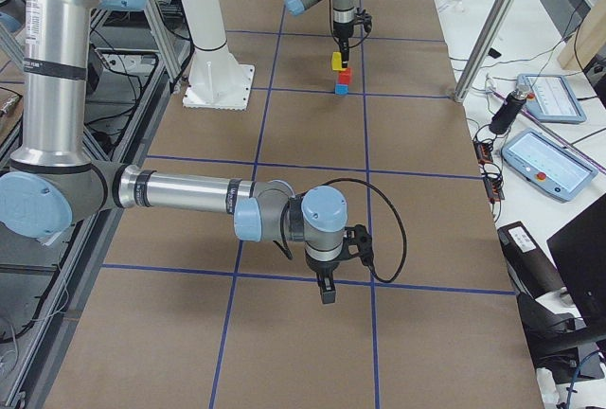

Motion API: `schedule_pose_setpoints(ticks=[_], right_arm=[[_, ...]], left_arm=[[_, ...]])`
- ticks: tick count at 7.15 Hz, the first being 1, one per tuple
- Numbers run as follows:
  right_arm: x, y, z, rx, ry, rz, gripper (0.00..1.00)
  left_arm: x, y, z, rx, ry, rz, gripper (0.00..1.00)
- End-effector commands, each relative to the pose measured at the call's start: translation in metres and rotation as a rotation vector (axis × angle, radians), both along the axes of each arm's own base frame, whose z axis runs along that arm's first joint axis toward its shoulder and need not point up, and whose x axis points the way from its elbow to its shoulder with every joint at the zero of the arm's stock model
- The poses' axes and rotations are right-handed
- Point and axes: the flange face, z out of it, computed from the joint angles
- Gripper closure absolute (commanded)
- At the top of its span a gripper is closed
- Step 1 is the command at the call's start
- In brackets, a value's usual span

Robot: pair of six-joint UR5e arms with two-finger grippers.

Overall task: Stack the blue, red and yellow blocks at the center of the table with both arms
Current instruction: 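Carry the yellow cube over the red cube with the left gripper, then lower the yellow cube onto the red cube and open the left gripper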

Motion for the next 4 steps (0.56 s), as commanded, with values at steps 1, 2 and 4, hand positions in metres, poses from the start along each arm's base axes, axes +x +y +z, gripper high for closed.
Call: schedule_pose_setpoints(ticks=[1,2,4], right_arm=[[0.000,0.000,0.000,0.000,0.001,0.000,0.00],[0.000,0.001,0.001,-0.003,0.001,0.000,0.00],[0.000,0.001,0.002,-0.005,0.001,0.000,0.00]], left_arm=[[0.006,-0.004,-0.007,0.001,-0.003,0.001,0.89],[0.006,-0.006,-0.007,0.002,-0.004,0.001,0.89],[0.009,-0.014,-0.001,0.040,-0.033,0.004,0.89]])
